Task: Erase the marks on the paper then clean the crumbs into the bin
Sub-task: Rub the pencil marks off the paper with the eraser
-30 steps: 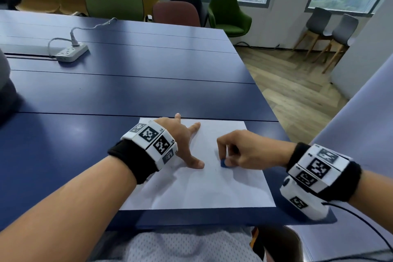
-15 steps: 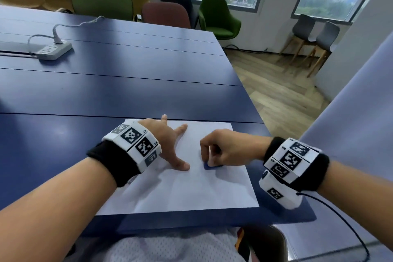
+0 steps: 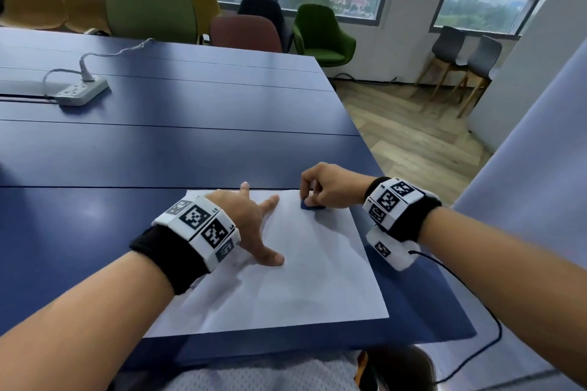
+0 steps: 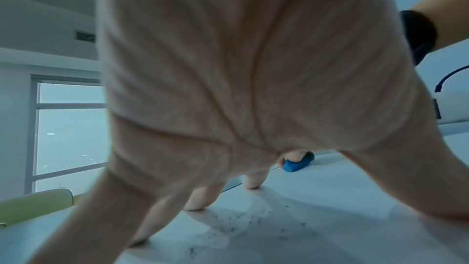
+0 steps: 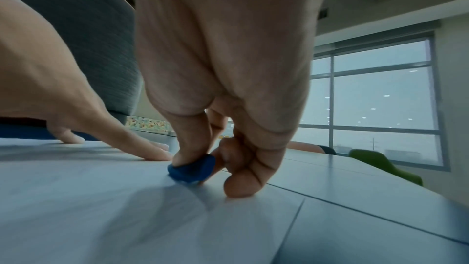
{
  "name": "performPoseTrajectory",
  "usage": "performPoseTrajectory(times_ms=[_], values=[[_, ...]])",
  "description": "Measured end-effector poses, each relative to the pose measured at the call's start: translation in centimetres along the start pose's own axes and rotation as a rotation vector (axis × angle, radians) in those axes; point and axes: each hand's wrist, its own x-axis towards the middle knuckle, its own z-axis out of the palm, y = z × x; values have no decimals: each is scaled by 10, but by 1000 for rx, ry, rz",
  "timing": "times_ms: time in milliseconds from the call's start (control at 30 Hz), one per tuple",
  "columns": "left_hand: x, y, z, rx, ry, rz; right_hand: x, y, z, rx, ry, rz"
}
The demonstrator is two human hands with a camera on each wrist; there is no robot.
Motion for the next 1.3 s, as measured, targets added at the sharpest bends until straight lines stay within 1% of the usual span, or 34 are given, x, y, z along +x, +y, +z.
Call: performPoseTrajectory(times_ms=[67, 200, 233, 267, 367, 433, 467, 500, 600, 633, 667, 767, 833, 900, 1000, 1033, 1067, 1167, 1200, 1233, 1300], values=[[0, 1, 0, 3, 5, -1, -3, 2, 2, 33, -8, -6], [0, 0, 1, 2, 7, -3, -18, 0, 6, -15, -234, -69], [0, 1, 1, 1, 7, -4, -17, 0, 5, -7, -241, -59], [0, 1, 0, 0, 8, -5, -14, 0, 4, 4, -208, -42], [-1, 1, -1, -3, 12, -2, 1, 1, 1, 5, -5, 14], [-1, 0, -1, 3, 18, -4, 3, 2, 4, 17, 66, 17], [-1, 0, -1, 8, 21, -2, 0, 4, 6, 32, 60, 9], [-1, 1, -1, 9, 24, 0, -5, 5, 8, 48, 21, -5], [-2, 0, 0, 10, 28, 1, -21, 4, 8, 45, -208, -61], [-2, 0, 0, 10, 28, 1, -22, 3, 7, 40, -242, -63], [-2, 0, -1, 9, 29, 3, -20, 3, 5, 34, -222, -49], [-2, 0, -2, 4, 27, 6, -3, 5, 2, 11, -9, 19], [-2, 0, -2, 6, 22, 6, 2, 7, 4, 19, 65, 27], [-1, -1, -1, 2, 19, 4, -3, 10, 7, 70, 33, 8], [0, -1, 0, -1, 21, 4, -16, 11, 6, 68, -160, -48], [0, -1, 1, -1, 20, 4, -16, 11, 4, 59, -182, -43], [0, -1, 1, -5, 19, 4, -12, 11, 1, 53, -149, -22], [0, -1, 1, -18, 25, -2, 3, 14, -2, 18, 50, 46], [0, -1, 1, -21, 25, -2, 4, 14, -1, 18, 79, 47], [0, -1, 1, -22, 24, -3, 4, 16, 1, 32, 73, 39], [0, 0, 1, -17, 18, -4, -3, 17, 3, 68, -34, 1]])
